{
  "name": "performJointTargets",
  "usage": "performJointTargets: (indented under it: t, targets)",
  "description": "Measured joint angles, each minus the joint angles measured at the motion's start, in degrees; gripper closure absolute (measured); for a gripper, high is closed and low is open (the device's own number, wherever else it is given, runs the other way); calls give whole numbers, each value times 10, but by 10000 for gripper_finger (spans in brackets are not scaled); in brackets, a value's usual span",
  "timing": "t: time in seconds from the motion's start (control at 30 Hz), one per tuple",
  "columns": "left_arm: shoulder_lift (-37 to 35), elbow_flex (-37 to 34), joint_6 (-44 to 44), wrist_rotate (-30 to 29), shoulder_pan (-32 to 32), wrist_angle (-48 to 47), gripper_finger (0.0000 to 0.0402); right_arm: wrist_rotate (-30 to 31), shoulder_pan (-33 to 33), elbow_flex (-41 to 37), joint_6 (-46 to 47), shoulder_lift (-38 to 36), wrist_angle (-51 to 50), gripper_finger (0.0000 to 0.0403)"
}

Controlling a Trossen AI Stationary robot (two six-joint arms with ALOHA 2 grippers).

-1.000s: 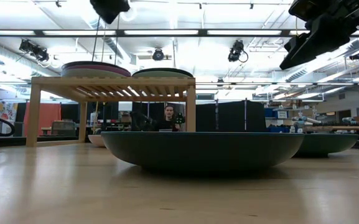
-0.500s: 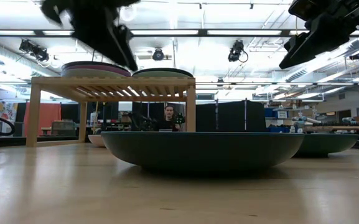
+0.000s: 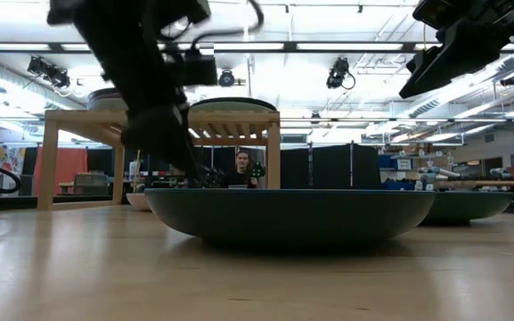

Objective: Place and stack plates onto a shelf
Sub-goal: Stack the light pink plate on the top of the other black plate on the shelf

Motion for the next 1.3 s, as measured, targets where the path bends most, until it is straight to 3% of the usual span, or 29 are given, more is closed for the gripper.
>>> performJointTargets:
  t: [0.43, 0.7, 1.13, 1.3]
  targets:
    - [82, 0, -167, -20, 67, 7, 180, 0, 0, 0, 0, 0, 0, 210]
    - [85, 0, -169, -24, 105, 28, 180, 0, 0, 0, 0, 0, 0, 210]
    - [85, 0, -170, 50, 144, 31, 181, 0, 0, 0, 0, 0, 0, 210]
    - [83, 1, -170, 82, 154, 33, 207, 0, 0, 0, 0, 0, 0, 210]
